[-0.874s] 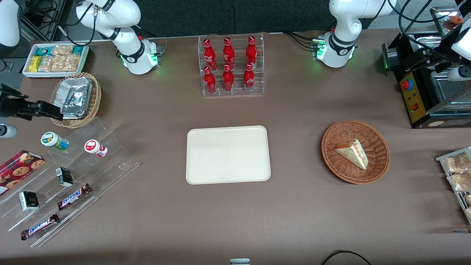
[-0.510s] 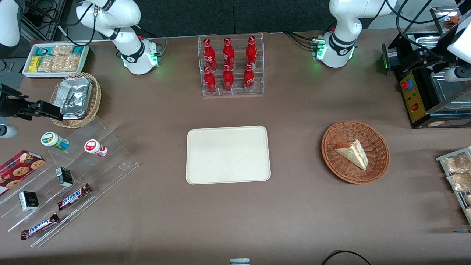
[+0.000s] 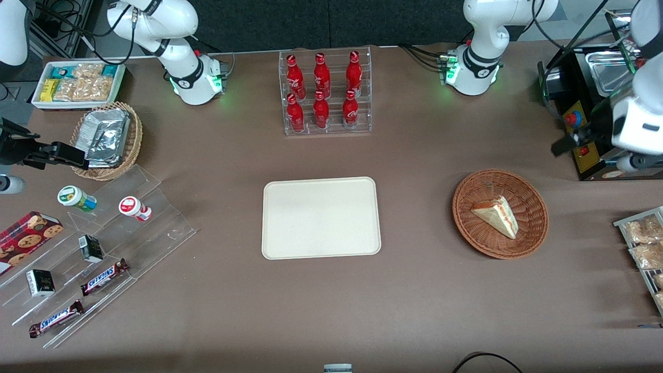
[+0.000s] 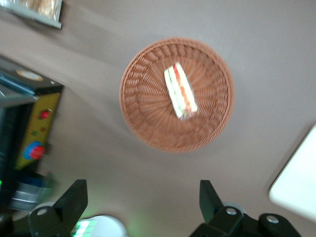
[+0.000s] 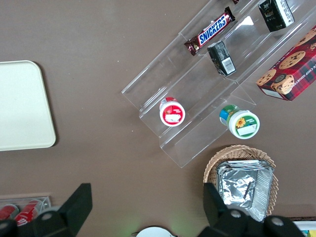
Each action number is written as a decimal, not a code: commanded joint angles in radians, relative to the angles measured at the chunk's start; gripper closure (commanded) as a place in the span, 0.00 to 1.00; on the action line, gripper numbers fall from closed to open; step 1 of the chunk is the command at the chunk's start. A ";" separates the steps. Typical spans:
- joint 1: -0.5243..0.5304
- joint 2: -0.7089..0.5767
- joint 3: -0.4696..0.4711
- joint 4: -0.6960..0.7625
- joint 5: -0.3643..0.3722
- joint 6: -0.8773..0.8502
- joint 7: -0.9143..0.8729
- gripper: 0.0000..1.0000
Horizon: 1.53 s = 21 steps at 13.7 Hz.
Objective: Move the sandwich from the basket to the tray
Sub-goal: 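Move the left gripper down over the wrapped sandwich in the wicker basket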
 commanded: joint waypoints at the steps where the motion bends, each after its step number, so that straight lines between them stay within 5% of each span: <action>1: 0.011 -0.026 -0.005 -0.143 -0.040 0.162 -0.203 0.00; 9: 0.011 0.019 -0.004 -0.448 -0.085 0.631 -0.439 0.00; 21: -0.007 0.149 -0.011 -0.487 -0.080 0.802 -0.508 0.00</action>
